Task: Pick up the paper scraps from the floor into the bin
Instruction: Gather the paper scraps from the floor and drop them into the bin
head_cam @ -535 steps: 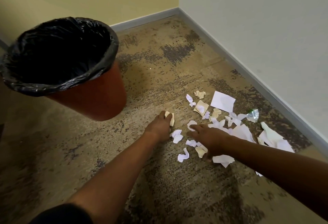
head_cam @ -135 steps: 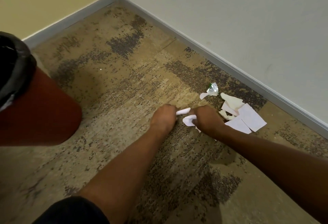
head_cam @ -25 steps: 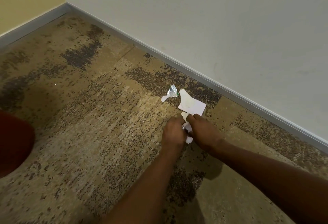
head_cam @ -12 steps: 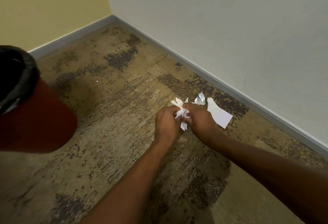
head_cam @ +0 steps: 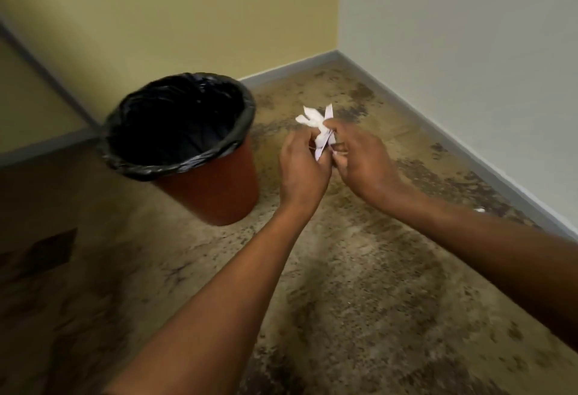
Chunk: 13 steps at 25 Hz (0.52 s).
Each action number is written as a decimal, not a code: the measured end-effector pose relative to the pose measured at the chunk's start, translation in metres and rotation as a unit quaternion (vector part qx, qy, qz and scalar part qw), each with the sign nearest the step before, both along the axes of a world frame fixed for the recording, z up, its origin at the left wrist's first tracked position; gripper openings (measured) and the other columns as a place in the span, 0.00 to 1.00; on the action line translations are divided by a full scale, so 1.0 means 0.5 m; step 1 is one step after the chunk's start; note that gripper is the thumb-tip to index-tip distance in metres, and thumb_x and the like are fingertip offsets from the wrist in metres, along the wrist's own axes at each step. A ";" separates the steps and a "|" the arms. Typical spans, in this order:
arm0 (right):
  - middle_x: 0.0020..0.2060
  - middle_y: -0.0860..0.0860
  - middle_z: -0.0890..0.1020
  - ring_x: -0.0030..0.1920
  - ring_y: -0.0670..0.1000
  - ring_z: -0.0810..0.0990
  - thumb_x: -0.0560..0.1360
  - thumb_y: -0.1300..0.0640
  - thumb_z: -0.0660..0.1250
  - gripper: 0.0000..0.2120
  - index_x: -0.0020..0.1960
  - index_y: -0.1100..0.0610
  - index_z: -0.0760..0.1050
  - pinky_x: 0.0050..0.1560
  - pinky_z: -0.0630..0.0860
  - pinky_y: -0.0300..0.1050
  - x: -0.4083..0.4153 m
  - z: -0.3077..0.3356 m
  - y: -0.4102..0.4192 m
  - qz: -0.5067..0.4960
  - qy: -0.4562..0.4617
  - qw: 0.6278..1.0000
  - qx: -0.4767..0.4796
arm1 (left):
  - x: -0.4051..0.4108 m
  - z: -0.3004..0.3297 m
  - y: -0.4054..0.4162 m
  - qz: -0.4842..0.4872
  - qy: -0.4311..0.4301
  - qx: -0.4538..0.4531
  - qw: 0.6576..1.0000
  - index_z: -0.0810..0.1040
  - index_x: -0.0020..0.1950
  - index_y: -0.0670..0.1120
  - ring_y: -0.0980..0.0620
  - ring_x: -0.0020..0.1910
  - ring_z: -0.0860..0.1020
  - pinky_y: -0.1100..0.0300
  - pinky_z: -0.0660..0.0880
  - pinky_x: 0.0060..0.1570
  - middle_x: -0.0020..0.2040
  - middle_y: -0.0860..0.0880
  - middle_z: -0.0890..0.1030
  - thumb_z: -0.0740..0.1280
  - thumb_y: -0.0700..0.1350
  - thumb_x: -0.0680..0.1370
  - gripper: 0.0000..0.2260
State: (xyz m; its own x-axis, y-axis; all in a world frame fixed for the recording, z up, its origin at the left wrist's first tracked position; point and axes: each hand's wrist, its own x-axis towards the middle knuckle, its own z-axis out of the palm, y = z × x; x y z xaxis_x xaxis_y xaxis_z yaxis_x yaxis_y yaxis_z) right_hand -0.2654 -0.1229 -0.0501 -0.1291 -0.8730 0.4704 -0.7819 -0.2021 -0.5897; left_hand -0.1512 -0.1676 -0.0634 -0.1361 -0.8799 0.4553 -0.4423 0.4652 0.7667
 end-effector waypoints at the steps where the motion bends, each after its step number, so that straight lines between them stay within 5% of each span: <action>1: 0.58 0.55 0.80 0.52 0.53 0.81 0.72 0.64 0.67 0.23 0.66 0.56 0.72 0.53 0.76 0.44 0.020 0.027 -0.025 0.012 0.017 1.000 -0.019 | 0.024 0.029 -0.015 0.024 0.006 -0.023 0.999 0.78 0.44 0.44 0.50 0.40 0.77 0.56 0.72 0.38 0.42 0.49 0.77 0.71 0.41 0.74 0.03; 8: 0.58 0.55 0.80 0.53 0.54 0.79 0.71 0.65 0.65 0.23 0.66 0.57 0.71 0.49 0.71 0.39 0.200 0.158 -0.181 0.093 0.059 0.989 -0.094 | 0.194 0.163 -0.102 0.168 0.037 -0.097 0.980 0.79 0.48 0.43 0.52 0.42 0.73 0.64 0.64 0.40 0.46 0.49 0.76 0.68 0.37 0.72 0.05; 13: 0.61 0.56 0.77 0.57 0.58 0.78 0.74 0.58 0.59 0.24 0.70 0.55 0.67 0.56 0.75 0.50 0.302 0.144 -0.235 0.129 0.070 0.988 -0.047 | 0.304 0.169 -0.146 0.215 -0.044 -0.045 0.975 0.79 0.50 0.45 0.52 0.42 0.70 0.64 0.60 0.39 0.49 0.46 0.77 0.68 0.43 0.76 0.04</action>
